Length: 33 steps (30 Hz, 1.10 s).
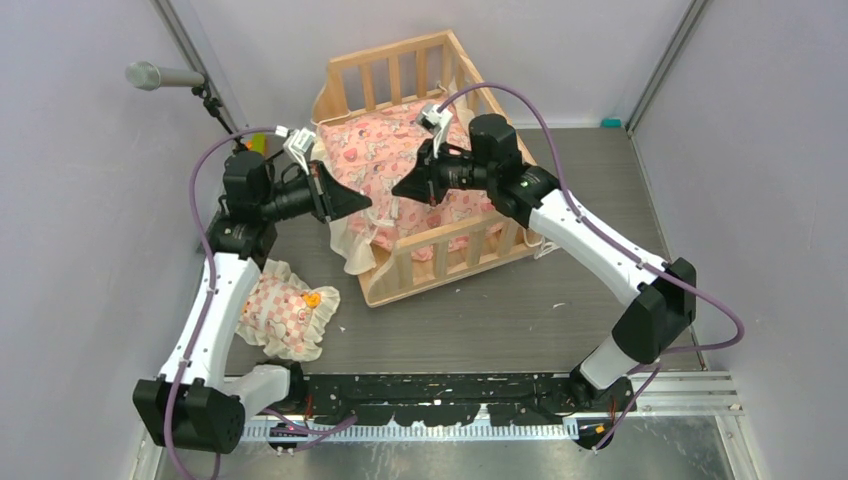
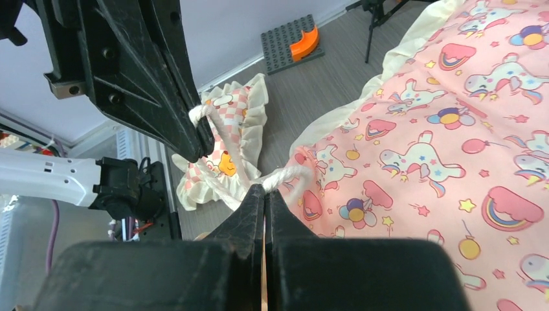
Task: Set up the pet bed
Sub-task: Adjust the ropes on the mattress.
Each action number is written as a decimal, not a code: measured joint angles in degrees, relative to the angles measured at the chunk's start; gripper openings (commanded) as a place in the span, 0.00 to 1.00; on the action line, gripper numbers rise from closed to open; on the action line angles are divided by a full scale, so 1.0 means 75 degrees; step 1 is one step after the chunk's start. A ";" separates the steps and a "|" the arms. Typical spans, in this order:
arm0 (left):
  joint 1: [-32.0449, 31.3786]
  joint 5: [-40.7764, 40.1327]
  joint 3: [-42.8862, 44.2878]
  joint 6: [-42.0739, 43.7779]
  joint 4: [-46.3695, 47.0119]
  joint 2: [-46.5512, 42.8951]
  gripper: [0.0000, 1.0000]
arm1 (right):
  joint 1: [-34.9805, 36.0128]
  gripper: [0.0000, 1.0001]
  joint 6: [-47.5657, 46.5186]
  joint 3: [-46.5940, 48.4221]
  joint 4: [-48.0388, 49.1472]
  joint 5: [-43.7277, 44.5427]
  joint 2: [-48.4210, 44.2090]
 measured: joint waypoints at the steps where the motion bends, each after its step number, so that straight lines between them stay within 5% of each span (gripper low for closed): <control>1: 0.0006 -0.0093 0.0000 0.0114 -0.0195 -0.0085 0.00 | 0.0003 0.00 -0.0029 0.0029 -0.0090 0.0061 -0.0073; 13: 0.0015 -0.1571 -0.0332 0.1466 -0.3197 -0.1241 0.00 | 0.0003 0.00 -0.0154 0.0189 -0.0968 0.0510 -0.0679; 23: 0.0015 -0.4159 -0.0385 0.1757 -0.5525 -0.2646 0.11 | 0.0023 0.00 -0.0163 0.0192 -0.1151 0.0519 -0.0676; 26: 0.0015 -0.4395 -0.0385 0.1664 -0.5995 -0.3008 0.34 | 0.0052 0.00 -0.0160 0.0207 -0.1154 0.0513 -0.0664; 29: 0.0015 -0.4383 -0.0393 0.1542 -0.6417 -0.3337 0.95 | 0.0064 0.00 -0.0160 0.0239 -0.1148 0.0510 -0.0650; 33: 0.0015 -0.4453 -0.0653 0.1244 -0.6749 -0.3893 1.00 | 0.0090 0.00 -0.0143 0.0251 -0.1145 0.0504 -0.0632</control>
